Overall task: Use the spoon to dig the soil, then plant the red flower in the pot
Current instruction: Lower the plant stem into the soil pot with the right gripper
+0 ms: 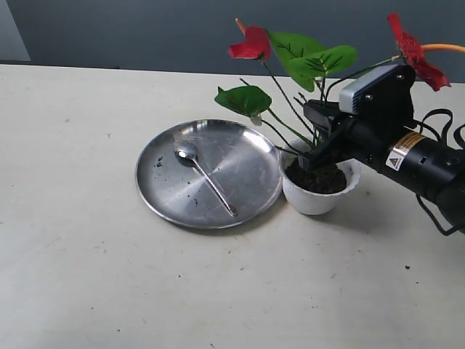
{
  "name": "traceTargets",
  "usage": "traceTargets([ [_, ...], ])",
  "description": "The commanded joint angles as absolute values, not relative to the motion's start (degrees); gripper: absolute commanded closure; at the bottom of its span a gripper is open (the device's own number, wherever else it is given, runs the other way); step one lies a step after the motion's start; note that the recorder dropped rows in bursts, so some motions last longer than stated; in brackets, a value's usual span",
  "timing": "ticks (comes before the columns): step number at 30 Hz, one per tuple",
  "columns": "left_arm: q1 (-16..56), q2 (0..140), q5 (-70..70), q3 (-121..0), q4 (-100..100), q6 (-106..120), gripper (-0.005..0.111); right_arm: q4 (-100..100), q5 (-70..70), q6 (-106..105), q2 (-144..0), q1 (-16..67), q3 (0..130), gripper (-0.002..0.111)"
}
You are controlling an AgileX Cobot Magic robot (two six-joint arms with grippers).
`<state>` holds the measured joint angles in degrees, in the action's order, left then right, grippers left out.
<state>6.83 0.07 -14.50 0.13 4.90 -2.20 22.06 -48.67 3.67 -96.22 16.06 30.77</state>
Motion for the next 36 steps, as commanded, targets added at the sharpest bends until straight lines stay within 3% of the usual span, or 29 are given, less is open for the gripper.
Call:
traceTargets([
  [1,7.14,0.0,-13.72,0.0,4.82,-2.44,0.106,22.47,-38.94,5.79,-96.72,16.08,30.11,0.108],
  [36,7.14,0.0,-13.72,0.0,4.82,-2.44,0.106,26.28,-30.81,11.79,-92.43,16.08,30.01,0.108],
])
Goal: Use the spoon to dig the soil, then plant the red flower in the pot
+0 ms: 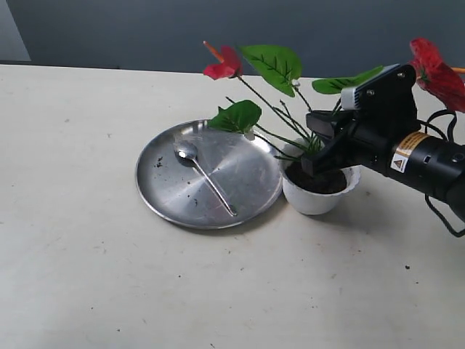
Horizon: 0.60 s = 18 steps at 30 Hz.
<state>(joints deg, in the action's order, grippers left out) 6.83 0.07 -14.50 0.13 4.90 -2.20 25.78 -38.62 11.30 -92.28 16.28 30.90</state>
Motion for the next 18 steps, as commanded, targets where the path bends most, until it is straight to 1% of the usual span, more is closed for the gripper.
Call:
traceTargets([
  [1,7.14,0.0,-13.72,0.0,4.82,-2.44,0.106,26.28,-30.38,12.02,-92.43,16.08,30.01,0.108],
  [4,7.14,0.0,-13.72,0.0,4.82,-2.44,0.106,26.43,-28.98,12.42,-92.43,16.08,30.01,0.107],
  [11,7.14,0.0,-13.72,0.0,4.82,-2.44,0.106,26.55,-28.77,13.89,-92.43,16.08,30.01,0.089],
  [18,7.14,0.0,-13.72,0.0,4.82,-2.44,0.106,26.58,-28.77,14.01,-91.29,16.08,30.01,0.089],
])
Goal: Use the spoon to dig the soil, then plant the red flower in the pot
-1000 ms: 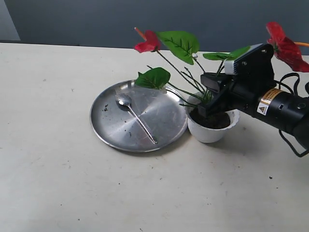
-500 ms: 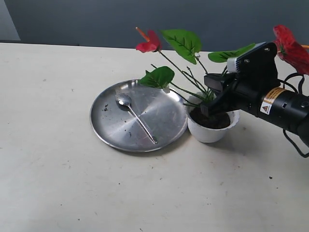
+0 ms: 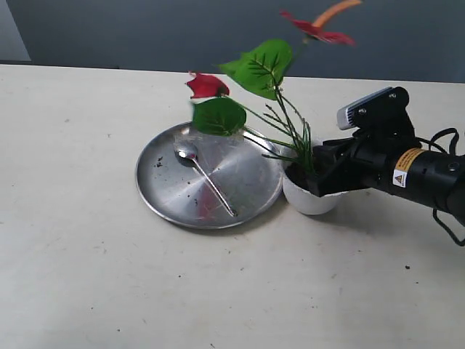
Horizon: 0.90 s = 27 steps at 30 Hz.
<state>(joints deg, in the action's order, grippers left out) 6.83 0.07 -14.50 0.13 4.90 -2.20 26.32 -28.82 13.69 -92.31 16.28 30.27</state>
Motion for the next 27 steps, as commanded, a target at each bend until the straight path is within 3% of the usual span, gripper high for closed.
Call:
traceTargets([
  [1,7.14,0.0,-13.72,0.0,4.82,-2.44,0.106,26.58,-28.77,14.16,-91.03,16.08,30.01,0.089],
  [10,7.14,0.0,-13.72,0.0,4.82,-2.44,0.106,26.45,-19.24,15.2,-84.94,16.08,30.01,0.089],
  [21,7.14,0.0,-13.72,0.0,4.82,-2.44,0.106,21.69,-2.19,16.11,-65.56,16.08,30.01,0.089],
  [24,7.14,0.0,-13.72,0.0,4.82,-2.44,0.106,21.3,3.06,16.59,-58.61,16.08,30.01,0.095],
  [27,7.14,0.0,-13.72,0.0,4.82,-2.44,0.106,21.0,8.23,16.59,-51.08,16.08,30.01,0.109],
])
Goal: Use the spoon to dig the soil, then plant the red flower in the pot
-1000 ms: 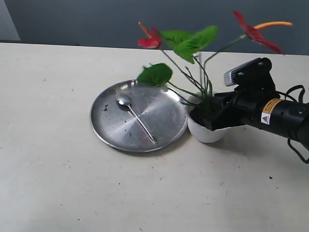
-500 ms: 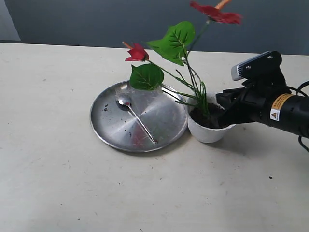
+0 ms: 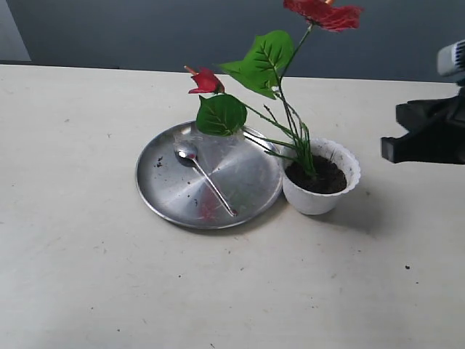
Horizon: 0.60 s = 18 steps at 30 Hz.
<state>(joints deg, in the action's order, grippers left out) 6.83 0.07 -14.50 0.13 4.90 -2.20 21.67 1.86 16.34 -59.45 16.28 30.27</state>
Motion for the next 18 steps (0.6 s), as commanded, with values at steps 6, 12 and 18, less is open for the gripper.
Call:
traceTargets([
  [6,7.14,0.0,-13.72,0.0,4.82,-2.44,0.106,20.85,19.61,18.49,-36.82,16.08,30.01,0.109],
  [12,7.14,0.0,-13.72,0.0,4.82,-2.44,0.106,18.67,28.99,23.01,-22.65,16.08,30.01,0.109],
  [18,7.14,0.0,-13.72,0.0,4.82,-2.44,0.106,14.06,42.53,24.48,-10.83,16.08,30.01,0.109],
])
